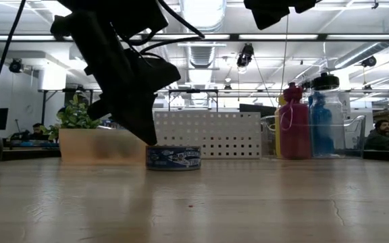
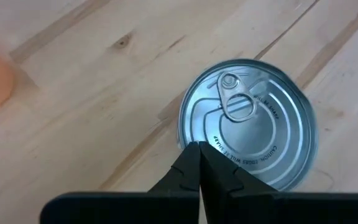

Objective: Pick & Place Food Item
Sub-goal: Put the blue tuna can into the orange bin

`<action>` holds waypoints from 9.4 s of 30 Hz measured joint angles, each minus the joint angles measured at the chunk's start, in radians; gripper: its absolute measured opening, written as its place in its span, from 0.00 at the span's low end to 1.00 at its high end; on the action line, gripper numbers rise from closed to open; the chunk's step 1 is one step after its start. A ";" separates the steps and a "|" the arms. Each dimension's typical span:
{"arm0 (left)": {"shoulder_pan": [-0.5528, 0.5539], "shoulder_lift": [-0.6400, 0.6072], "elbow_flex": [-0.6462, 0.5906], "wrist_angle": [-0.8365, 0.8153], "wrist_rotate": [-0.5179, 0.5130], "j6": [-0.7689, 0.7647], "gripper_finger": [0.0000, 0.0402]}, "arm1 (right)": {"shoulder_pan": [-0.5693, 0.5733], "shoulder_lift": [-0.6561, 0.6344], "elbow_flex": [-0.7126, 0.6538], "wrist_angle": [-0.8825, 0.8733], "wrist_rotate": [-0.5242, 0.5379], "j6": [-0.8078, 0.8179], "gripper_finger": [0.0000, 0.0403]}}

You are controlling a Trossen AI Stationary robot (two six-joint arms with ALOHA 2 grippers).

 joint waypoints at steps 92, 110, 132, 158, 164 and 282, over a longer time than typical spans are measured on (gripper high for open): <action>0.007 0.003 -0.077 0.016 -0.056 -0.037 0.00 | 0.000 0.000 -0.001 -0.002 0.000 -0.014 0.07; 0.008 0.000 -0.214 0.210 -0.068 -0.055 0.00 | 0.000 0.000 -0.001 -0.003 0.000 -0.015 0.07; -0.030 -0.195 -0.217 0.071 -0.006 -0.139 0.00 | 0.000 0.000 -0.001 -0.039 0.154 0.033 0.07; -0.155 -0.141 0.139 -0.198 -0.123 -0.158 0.00 | 0.000 0.000 -0.001 -0.063 0.365 0.095 0.07; -0.155 -0.060 0.289 -0.375 -0.122 -0.188 0.00 | 0.000 0.000 -0.001 -0.063 0.365 0.090 0.07; 0.011 0.176 0.285 -0.539 -0.146 -0.570 0.56 | 0.000 0.000 -0.001 -0.074 0.364 0.030 0.07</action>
